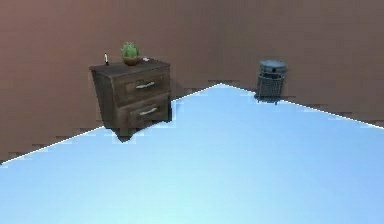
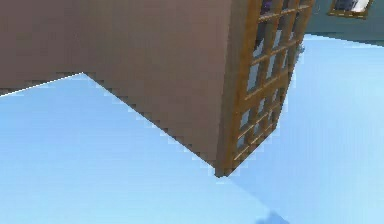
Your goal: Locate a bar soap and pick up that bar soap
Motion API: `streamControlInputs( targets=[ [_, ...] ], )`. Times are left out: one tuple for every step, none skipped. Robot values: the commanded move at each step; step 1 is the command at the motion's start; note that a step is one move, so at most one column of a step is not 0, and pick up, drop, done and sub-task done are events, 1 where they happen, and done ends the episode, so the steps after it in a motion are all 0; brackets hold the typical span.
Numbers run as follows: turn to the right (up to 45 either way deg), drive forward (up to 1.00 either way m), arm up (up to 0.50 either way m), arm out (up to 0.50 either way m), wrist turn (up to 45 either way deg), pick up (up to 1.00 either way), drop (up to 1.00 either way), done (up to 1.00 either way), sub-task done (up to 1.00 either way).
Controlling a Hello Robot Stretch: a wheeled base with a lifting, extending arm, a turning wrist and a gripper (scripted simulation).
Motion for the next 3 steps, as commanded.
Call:
streamControlInputs(
  targets=[
    [6.0, 0.00, 0.00, 0.00, 0.0, 0.00, 0.00, 0.00, 0.00],
    [0.0, 1.00, 0.00, 0.00, 0.0, 0.00, 0.00, 0.00, 0.00],
    [3.0, 0.00, 0.00, 0.00, 0.0, 0.00, 0.00, 0.00, 0.00]
  ],
)
